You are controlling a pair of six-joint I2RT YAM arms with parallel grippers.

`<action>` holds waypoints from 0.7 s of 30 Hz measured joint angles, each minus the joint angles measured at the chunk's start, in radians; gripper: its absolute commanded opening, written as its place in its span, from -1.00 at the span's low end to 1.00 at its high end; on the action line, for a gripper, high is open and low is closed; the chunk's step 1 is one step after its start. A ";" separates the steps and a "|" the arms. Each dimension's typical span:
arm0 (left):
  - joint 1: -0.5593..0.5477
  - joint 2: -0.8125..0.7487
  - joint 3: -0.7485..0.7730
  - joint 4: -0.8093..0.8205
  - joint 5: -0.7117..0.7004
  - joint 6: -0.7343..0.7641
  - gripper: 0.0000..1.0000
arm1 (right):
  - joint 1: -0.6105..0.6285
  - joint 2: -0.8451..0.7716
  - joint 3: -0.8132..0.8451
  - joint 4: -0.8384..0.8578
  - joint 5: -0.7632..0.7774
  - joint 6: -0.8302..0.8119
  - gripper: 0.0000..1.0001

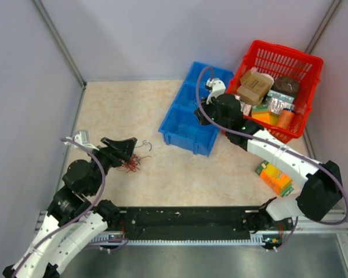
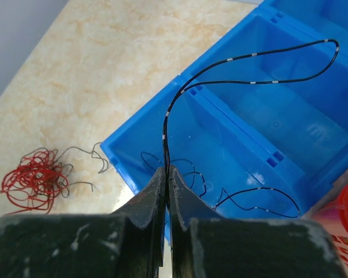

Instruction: Untangle the cables

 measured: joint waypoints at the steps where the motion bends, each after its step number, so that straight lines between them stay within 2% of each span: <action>1: 0.000 0.006 -0.001 0.000 0.001 0.000 0.74 | 0.000 0.011 0.001 -0.002 -0.004 -0.006 -1.00; 5: 0.000 0.035 -0.001 0.003 0.008 0.000 0.74 | 0.005 0.116 0.061 -0.047 -0.003 -0.033 -1.00; 8: 0.000 0.047 -0.001 0.003 0.012 0.000 0.74 | 0.019 0.255 0.180 -0.109 -0.009 -0.043 -1.00; 12: 0.000 0.046 -0.001 0.002 0.012 0.001 0.76 | 0.038 0.428 0.330 -0.199 -0.093 -0.040 -1.00; 20: 0.000 0.085 -0.001 -0.010 0.029 0.003 0.89 | -0.005 0.585 0.426 -0.450 -0.229 -0.084 -1.00; 21: 0.000 0.105 -0.001 -0.019 0.027 0.002 0.93 | -0.009 0.597 0.440 -0.466 -0.233 -0.091 -0.89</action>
